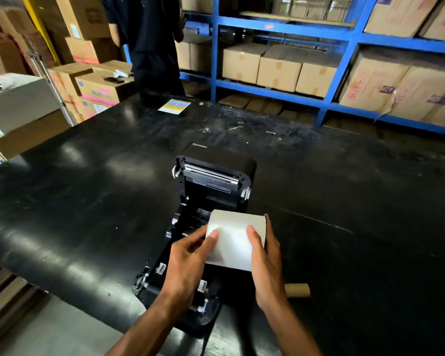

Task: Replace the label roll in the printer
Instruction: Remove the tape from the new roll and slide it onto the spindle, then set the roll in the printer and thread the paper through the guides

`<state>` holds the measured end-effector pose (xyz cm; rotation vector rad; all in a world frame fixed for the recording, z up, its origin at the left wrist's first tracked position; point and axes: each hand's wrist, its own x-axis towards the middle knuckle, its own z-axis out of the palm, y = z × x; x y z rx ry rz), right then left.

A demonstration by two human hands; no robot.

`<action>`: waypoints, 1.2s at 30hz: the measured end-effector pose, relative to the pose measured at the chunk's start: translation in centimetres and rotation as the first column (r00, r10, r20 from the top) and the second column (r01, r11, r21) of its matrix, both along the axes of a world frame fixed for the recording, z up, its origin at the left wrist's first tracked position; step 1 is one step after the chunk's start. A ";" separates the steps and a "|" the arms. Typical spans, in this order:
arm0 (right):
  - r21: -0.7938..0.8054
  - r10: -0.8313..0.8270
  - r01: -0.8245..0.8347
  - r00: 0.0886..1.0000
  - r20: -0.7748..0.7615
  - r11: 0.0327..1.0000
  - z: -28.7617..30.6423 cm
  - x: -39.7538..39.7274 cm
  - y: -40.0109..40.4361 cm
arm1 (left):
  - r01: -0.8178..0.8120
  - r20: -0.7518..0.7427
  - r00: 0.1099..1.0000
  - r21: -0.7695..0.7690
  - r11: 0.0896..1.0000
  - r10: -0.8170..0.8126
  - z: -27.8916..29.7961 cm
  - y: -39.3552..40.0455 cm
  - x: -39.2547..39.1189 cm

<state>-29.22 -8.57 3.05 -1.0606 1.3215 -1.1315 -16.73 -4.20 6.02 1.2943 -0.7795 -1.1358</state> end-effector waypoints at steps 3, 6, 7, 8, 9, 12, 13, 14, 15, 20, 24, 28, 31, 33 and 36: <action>0.007 -0.034 0.034 0.999 -0.034 0.999 0.1 2.7 -0.3 | 0.037 -0.015 0.999 0.044 0.998 -0.037 -0.3 -0.7 3.0; -0.026 -0.051 0.050 0.996 -0.073 0.998 -0.1 5.1 -0.3 | 0.081 0.008 0.997 0.087 0.993 -0.082 -0.7 -1.3 5.6; -0.037 -0.058 0.056 0.995 -0.080 0.998 -0.2 5.9 -0.2 | 0.102 0.012 0.995 0.096 0.990 -0.104 -0.8 -1.5 6.5; -0.044 -0.066 0.062 0.994 -0.083 0.997 -0.3 6.6 -0.2 | 0.127 0.011 0.992 0.100 0.987 -0.129 -1.1 -1.7 7.3; -0.047 -0.073 0.070 0.994 -0.081 0.996 -0.4 7.1 -0.1 | 0.145 0.003 0.989 0.103 0.984 -0.146 -1.3 -1.8 7.9; -0.053 -0.116 0.111 0.989 -0.095 0.992 -0.6 8.3 -0.1 | 0.190 -0.019 0.982 0.124 0.974 -0.189 -1.9 -1.9 9.5; -0.055 -0.121 0.115 0.987 -0.109 0.992 -0.6 8.6 0.0 | 0.197 -0.022 0.980 0.130 0.972 -0.196 -2.1 -1.9 9.9; -0.059 -0.119 0.113 0.986 -0.117 0.992 -0.5 8.8 0.1 | 0.200 -0.024 0.980 0.132 0.971 -0.199 -2.2 -2.0 10.2; -0.057 -0.120 0.114 0.985 -0.120 0.992 -0.5 9.0 0.2 | 0.205 -0.026 0.979 0.134 0.970 -0.203 -2.3 -2.0 10.6; -0.068 -0.077 0.067 0.985 -0.153 0.995 -1.1 9.2 0.9 | 0.222 0.025 0.974 0.124 0.967 -0.227 -2.9 -2.3 11.3; -0.061 -0.030 0.017 0.977 -0.213 0.998 -1.8 9.2 1.3 | 0.223 0.055 0.971 0.123 0.967 -0.231 -3.8 -2.1 11.6; -0.002 0.021 -0.023 0.940 -0.340 1.000 -2.6 9.0 1.6 | 0.257 0.105 0.957 0.114 0.960 -0.269 -4.4 -2.2 12.1; 0.034 0.050 -0.040 0.928 -0.369 0.999 -3.0 8.8 1.7 | 0.255 0.164 0.948 0.131 0.958 -0.275 -5.3 -2.3 12.4; 0.031 0.056 -0.048 0.922 -0.383 0.998 -3.4 8.8 1.9 | 0.229 0.199 0.947 0.141 0.963 -0.254 -5.7 -2.4 12.4; 0.041 0.059 -0.047 0.918 -0.392 0.998 -3.4 8.7 2.0 | 0.220 0.255 0.934 0.147 0.964 -0.252 -6.1 -2.7 12.4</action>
